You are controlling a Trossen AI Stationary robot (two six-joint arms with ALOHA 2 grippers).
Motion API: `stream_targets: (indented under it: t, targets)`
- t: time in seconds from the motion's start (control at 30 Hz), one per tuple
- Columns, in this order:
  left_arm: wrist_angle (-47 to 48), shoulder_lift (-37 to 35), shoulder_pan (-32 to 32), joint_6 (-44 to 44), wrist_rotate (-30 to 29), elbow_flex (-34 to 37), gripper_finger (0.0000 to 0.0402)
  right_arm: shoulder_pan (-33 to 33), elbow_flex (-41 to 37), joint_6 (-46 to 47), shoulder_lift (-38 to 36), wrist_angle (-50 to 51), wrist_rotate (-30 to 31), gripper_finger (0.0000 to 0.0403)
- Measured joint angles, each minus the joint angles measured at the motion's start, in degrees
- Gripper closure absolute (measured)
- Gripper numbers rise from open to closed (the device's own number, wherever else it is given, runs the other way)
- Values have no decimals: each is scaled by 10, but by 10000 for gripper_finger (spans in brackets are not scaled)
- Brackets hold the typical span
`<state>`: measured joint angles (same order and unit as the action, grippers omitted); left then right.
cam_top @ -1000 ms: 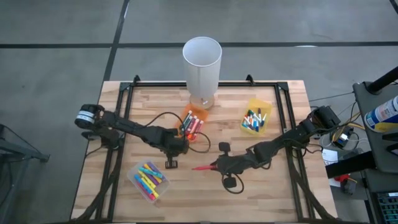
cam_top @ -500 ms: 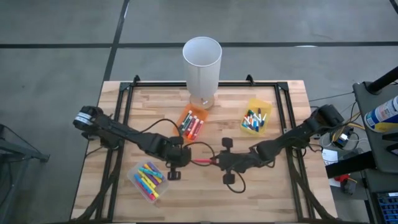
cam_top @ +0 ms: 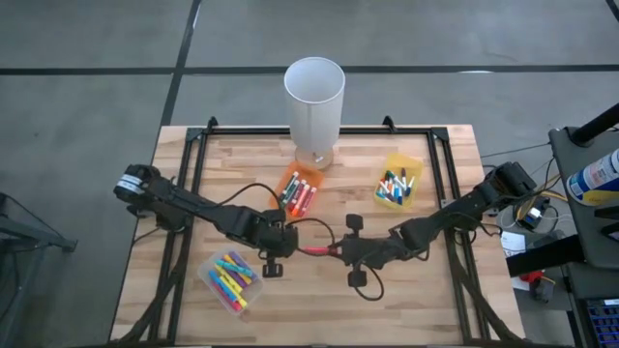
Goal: Pick & Place Markers
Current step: Put the dark pink highlighter pen into the white bin
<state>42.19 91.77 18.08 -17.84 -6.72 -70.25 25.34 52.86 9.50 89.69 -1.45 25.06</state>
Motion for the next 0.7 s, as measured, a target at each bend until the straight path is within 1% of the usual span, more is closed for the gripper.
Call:
stream_targets:
  t: [0.7]
  targets:
    - [-13,-1,0,11,-2,-8,395,-1,0,11,-1,16,0,338]
